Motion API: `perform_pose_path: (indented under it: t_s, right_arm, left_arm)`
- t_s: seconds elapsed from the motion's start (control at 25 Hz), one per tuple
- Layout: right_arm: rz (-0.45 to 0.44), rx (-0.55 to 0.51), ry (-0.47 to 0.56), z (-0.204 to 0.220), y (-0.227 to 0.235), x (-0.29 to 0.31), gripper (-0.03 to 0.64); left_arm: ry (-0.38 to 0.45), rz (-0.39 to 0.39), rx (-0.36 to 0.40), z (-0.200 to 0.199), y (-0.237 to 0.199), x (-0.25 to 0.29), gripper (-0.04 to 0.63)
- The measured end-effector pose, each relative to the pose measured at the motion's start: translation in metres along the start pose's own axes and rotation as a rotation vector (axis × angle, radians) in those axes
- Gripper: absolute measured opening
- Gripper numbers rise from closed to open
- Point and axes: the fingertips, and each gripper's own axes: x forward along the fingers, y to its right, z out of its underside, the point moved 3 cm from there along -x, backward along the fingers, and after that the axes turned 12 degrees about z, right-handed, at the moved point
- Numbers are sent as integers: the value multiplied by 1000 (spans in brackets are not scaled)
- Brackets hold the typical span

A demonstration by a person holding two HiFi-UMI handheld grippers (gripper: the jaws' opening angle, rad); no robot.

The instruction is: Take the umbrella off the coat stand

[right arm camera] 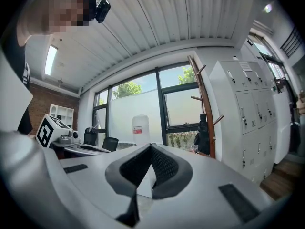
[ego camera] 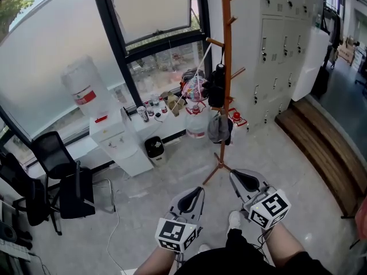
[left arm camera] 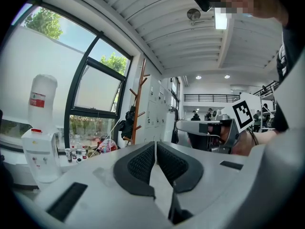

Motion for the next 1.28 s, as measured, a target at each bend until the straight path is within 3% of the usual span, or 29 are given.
perform_pose_path:
  t_s: [0.72, 1.28]
  right_arm:
    - [-61, 47, 10, -5, 135, 86, 54]
    - [-137, 46, 8, -14, 209, 138, 54]
  left_arm:
    - [-52, -45, -5, -11, -43, 148, 26]
    - [-21, -108, -23, -26, -70, 231, 26]
